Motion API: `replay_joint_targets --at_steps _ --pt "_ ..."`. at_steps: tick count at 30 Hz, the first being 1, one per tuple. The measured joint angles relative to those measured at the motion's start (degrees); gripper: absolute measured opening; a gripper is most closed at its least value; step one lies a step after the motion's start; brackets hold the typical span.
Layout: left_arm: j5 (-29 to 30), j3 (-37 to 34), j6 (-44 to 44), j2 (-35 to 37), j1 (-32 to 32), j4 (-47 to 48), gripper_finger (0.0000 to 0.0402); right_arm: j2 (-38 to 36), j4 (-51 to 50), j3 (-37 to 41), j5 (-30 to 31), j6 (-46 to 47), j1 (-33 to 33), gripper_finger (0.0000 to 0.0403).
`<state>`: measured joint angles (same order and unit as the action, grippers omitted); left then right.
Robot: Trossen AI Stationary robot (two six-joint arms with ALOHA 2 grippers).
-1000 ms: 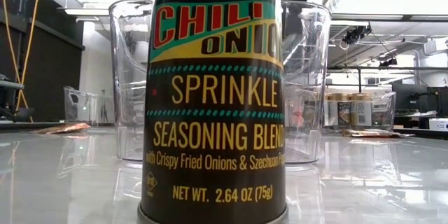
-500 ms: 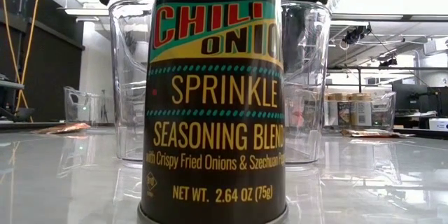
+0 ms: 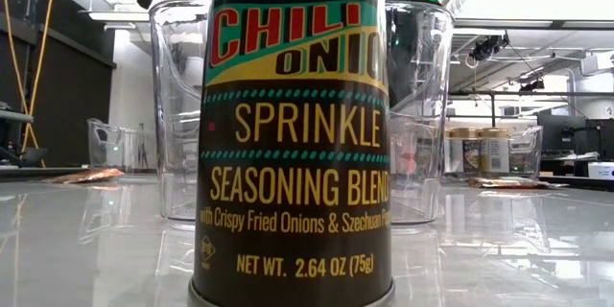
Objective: Sort spices by type
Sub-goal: Put the brown seasoning bottle into the transparent bin in front of the other brown seasoning bottles
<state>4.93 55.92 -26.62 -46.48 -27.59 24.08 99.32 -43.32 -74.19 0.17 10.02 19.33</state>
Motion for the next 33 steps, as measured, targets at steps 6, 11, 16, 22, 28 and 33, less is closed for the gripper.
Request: replay_joint_targets --at_steps 6,11,16,22,28,33 --pt "0.0 0.0 0.3 0.0 0.0 0.0 0.0 2.5 0.0 0.0 0.7 0.0 0.0 0.0389" --pt "0.0 0.0 0.4 0.0 0.0 0.0 0.0 3.2 -0.1 0.0 0.9 0.1 0.0 0.037" --pt "0.1 0.0 0.5 -0.1 0.0 0.1 0.0 1.6 -0.8 0.0 2.4 0.2 0.0 0.0286" --pt "1.5 0.0 1.4 -0.1 -0.2 0.1 0.0 -7.0 -2.7 0.0 4.2 0.3 0.3 0.0268" --pt "3.3 0.0 1.3 -0.1 -0.2 0.0 0.0 -20.6 -9.6 0.0 14.1 8.4 2.3 0.0268" --pt "3.7 0.0 1.2 -0.7 -0.2 -1.8 0.0 -26.8 -18.8 -0.1 25.0 18.0 7.3 0.0268"
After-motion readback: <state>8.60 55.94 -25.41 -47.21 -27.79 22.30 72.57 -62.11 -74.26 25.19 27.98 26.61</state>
